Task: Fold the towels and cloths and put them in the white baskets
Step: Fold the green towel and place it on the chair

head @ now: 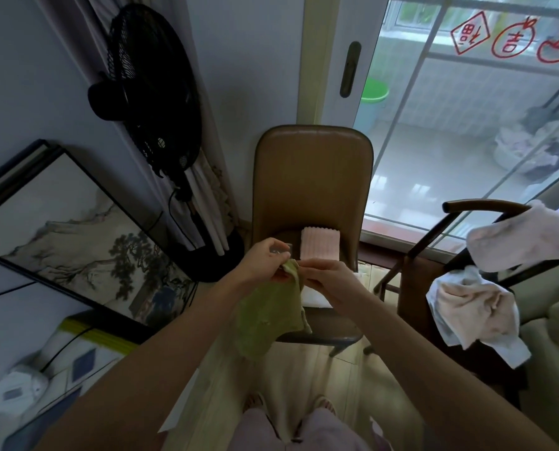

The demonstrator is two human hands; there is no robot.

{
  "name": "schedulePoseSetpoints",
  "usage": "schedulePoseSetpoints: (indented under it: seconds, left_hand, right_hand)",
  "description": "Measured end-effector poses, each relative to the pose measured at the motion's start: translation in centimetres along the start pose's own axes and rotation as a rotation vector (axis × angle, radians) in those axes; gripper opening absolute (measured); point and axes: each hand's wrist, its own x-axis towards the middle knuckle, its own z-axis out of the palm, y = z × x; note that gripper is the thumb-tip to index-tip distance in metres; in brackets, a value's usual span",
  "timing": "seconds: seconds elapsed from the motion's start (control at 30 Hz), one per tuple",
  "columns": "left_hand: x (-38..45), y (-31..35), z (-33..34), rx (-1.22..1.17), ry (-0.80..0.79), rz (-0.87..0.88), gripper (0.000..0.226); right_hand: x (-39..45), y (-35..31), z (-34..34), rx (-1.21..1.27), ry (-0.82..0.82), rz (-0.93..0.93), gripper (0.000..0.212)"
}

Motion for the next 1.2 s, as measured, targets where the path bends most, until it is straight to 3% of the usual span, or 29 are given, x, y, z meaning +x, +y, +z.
schedulePoseSetpoints:
  seconds: [0.2, 0.53, 0.83, 1.07, 1.2]
  left_hand:
    - [0.4, -0.2, 0.9, 0.027, 0.008, -0.044, 0.02]
    - [1.0, 0.0, 0.8, -0.148, 0.031, -0.146, 0.022]
    - [1.6, 0.8, 1.4, -0.255, 0.028, -0.169, 0.019]
    - [1.7, 1.0, 0.8, -0.364, 0.041, -0.142, 0.013]
    - [1.0, 1.3, 0.1, -0.386, -0.031, -0.119, 0.019]
  right_hand:
    - [0.6, -0.3, -0.4, -0.144, 0.143, -0.13, 0.008]
    - [0.0, -0.2, 0.6, -0.413, 0.129, -0.452, 0.014]
    - [0.2, 0.2, -0.1, -0.347, 0.209, -0.456, 0.019]
    - [-0.1, -0.3, 0.2, -0.314, 0.092, -0.475, 0.03]
    - [0.1, -0.5, 0.3, -0.325, 0.129, -0.521, 0.039]
